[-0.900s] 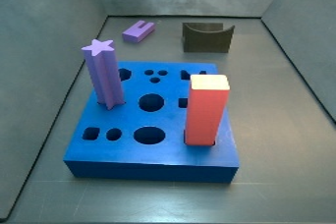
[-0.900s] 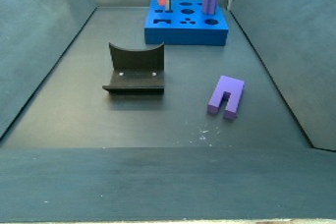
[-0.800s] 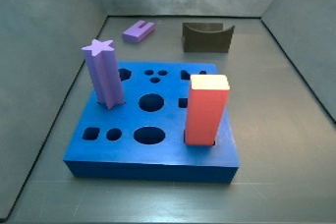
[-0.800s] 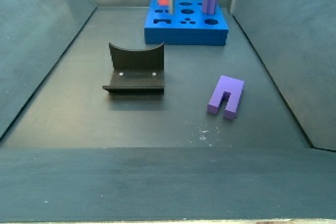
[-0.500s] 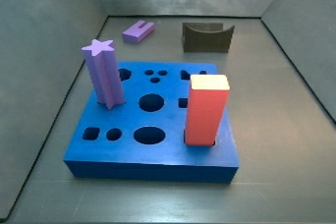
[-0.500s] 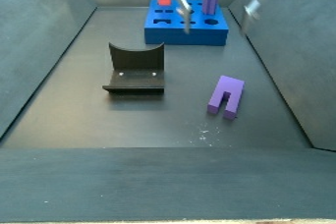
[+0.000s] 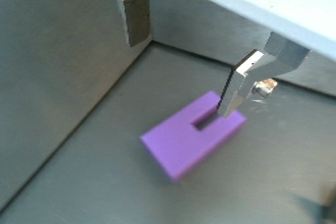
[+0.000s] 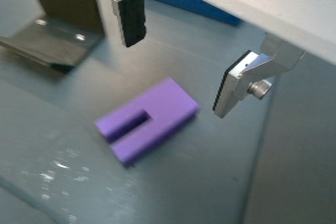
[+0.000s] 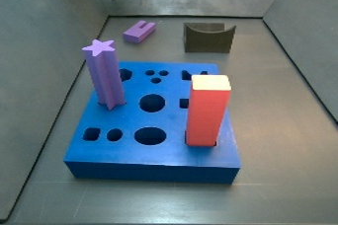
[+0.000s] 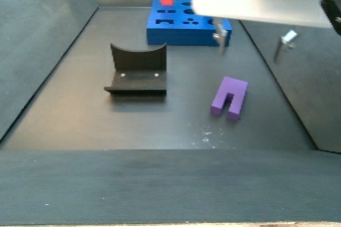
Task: Pick up the double-square object. Move up. Place the double-square object on the fixture. Regrasp the double-square object. Move to above the board. Insert the double-square object.
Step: Pick up the double-square object.
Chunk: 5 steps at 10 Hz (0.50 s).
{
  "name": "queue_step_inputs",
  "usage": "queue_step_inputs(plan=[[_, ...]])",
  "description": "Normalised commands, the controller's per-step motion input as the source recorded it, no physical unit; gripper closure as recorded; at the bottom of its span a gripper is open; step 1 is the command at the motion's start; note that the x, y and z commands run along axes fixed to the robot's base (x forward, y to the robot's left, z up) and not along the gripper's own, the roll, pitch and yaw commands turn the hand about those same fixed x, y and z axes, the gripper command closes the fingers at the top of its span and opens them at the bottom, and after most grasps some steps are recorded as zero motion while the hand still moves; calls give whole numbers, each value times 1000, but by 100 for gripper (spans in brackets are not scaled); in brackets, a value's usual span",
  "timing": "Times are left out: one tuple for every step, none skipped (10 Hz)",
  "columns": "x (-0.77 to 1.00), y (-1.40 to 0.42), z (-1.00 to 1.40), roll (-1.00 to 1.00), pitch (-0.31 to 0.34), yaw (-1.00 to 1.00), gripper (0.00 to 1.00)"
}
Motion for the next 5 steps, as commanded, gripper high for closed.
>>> queue_step_inputs(plan=[[200, -80, -377, -361, -104, -357, 0], [363, -97, -380, -360, -90, -274, 0], [486, -71, -454, -317, -77, -191, 0], [426, -51, -474, -307, -27, -151, 0], [309, -49, -451, -320, 0, -163, 0]])
